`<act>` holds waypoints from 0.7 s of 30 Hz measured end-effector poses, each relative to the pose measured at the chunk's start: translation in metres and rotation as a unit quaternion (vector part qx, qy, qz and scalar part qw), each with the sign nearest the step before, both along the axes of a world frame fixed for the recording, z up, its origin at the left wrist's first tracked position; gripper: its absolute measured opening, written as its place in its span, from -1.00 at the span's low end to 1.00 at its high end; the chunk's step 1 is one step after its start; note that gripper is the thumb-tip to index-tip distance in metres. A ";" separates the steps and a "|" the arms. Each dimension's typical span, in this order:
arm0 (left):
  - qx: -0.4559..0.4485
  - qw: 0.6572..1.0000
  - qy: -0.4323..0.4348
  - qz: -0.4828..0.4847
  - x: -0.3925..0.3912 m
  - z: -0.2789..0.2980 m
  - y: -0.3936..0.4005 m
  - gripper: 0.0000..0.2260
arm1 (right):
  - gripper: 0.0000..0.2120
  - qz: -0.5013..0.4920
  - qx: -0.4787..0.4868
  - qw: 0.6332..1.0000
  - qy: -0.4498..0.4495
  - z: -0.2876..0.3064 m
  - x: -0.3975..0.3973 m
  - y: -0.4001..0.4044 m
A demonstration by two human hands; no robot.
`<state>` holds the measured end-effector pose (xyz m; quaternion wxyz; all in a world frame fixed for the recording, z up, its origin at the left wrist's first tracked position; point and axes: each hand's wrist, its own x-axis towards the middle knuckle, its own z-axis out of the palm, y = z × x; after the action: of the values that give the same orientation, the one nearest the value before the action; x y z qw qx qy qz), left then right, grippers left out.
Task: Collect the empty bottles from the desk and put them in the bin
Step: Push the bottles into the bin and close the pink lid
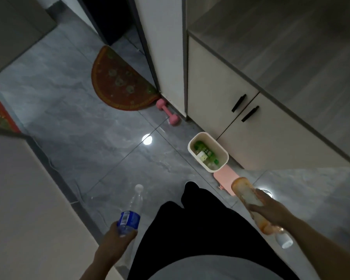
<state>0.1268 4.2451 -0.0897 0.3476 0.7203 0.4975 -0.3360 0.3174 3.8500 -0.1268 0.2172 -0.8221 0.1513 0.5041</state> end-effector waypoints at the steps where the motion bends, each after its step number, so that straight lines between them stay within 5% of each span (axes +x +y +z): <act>1: -0.010 1.000 -0.002 -0.014 0.016 -0.002 0.007 -0.50 | -0.26 -0.008 0.003 1.000 -0.006 -0.002 0.010 0.006; 10: -0.059 0.971 -0.053 -0.227 0.155 -0.027 0.046 -0.55 | -0.25 -0.090 0.010 0.996 0.011 -0.007 0.027 0.072; 21: -0.040 0.847 -0.064 -0.526 0.287 -0.119 0.055 -0.42 | -0.19 -0.185 -0.005 0.983 -0.013 -0.060 -0.003 0.154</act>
<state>0.4136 4.2999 -0.2083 0.1786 0.8795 0.0066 -0.4411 0.3139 4.0040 -0.1865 0.3045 -0.7873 0.3002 0.4442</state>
